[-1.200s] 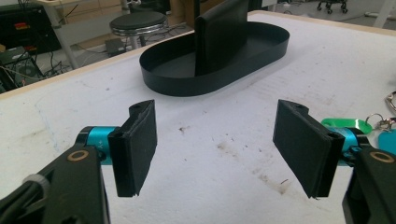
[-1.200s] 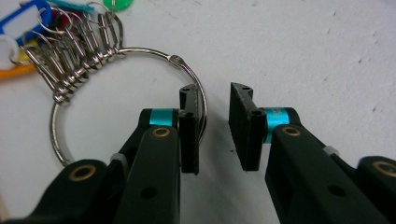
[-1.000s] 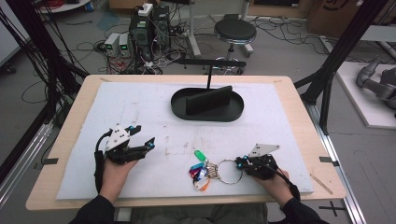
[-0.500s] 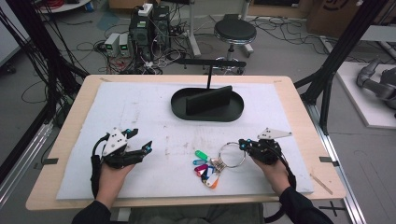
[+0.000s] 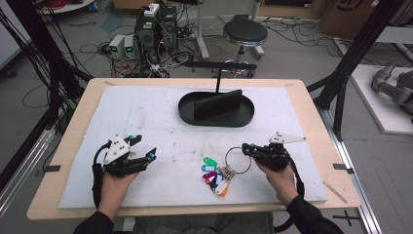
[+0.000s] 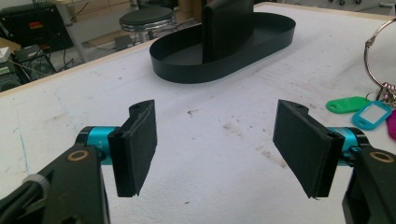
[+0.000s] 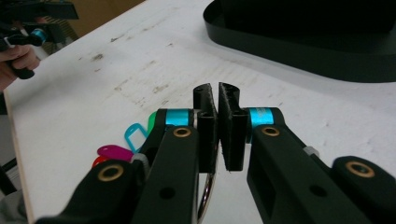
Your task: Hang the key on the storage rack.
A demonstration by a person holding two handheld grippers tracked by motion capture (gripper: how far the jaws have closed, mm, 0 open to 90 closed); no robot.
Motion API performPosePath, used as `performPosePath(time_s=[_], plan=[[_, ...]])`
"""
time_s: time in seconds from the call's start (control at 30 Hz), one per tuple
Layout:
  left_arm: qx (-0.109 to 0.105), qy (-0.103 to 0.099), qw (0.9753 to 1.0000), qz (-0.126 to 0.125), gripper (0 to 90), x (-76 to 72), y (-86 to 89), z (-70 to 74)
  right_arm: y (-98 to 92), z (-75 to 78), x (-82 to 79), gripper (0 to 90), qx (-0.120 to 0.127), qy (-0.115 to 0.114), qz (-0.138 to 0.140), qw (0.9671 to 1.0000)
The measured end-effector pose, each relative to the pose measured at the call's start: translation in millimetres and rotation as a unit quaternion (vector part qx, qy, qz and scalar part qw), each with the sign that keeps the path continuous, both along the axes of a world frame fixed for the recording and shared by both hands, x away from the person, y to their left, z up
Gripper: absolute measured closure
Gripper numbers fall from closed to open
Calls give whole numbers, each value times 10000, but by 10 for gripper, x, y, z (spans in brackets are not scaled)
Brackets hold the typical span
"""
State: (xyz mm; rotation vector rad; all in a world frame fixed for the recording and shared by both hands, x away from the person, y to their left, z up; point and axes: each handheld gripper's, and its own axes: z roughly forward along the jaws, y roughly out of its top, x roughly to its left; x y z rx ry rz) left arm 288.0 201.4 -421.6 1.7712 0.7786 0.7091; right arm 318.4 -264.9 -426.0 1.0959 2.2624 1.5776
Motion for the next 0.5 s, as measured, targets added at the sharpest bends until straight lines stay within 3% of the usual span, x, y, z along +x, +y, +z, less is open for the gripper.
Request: performPosePath(time_s=[0.27, 0.5], plan=[[1, 9, 10000, -67, 306, 26, -53, -3, 13, -13, -29, 864, -188, 112, 56, 9997], [14, 10, 10000, -93, 306, 23, -56, 1, 5, 36, -40, 874, -212, -12, 245, 9995]])
